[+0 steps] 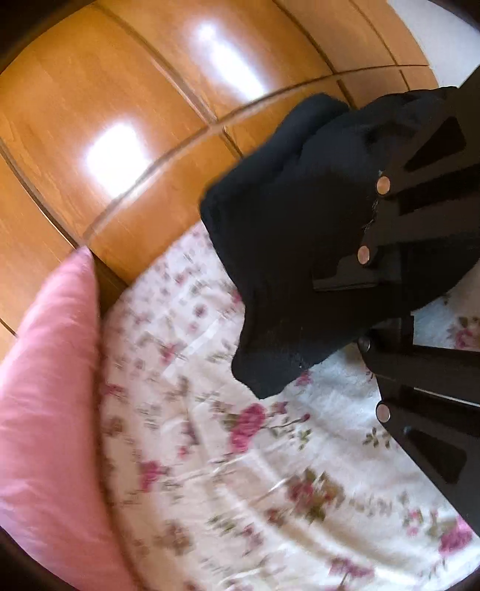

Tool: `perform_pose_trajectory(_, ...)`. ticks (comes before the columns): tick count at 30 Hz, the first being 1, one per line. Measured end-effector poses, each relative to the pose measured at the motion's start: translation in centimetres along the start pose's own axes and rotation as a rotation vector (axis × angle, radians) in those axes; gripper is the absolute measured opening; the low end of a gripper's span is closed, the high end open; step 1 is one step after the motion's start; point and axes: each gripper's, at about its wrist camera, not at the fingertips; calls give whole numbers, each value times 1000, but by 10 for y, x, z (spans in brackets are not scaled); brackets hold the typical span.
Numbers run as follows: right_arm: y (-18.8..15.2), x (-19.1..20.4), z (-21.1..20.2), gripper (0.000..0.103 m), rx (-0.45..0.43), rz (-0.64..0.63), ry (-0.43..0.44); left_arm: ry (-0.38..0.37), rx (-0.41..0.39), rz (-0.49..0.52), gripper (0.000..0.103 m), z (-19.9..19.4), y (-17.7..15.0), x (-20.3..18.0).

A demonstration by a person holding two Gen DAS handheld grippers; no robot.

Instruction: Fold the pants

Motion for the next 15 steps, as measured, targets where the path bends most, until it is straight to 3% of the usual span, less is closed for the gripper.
perform_pose_trajectory(6, 25, 19, -43, 8, -80, -118, -7, -157, -117, 54, 6, -74, 19, -20)
perform_pose_trajectory(9, 37, 27, -75, 8, -112, -158, 36, -190, -142, 67, 6, -95, 24, -27)
perform_pose_trajectory(15, 40, 11, -114, 8, -125, -174, 42, -155, -151, 69, 6, -117, 16, 0)
Point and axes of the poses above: each gripper's, at about its wrist camera, not at the fingertips, and z roughly the way its jaws point, x to its left, y to its top, and after that the axes turned 2 degrees about -x, right-handed
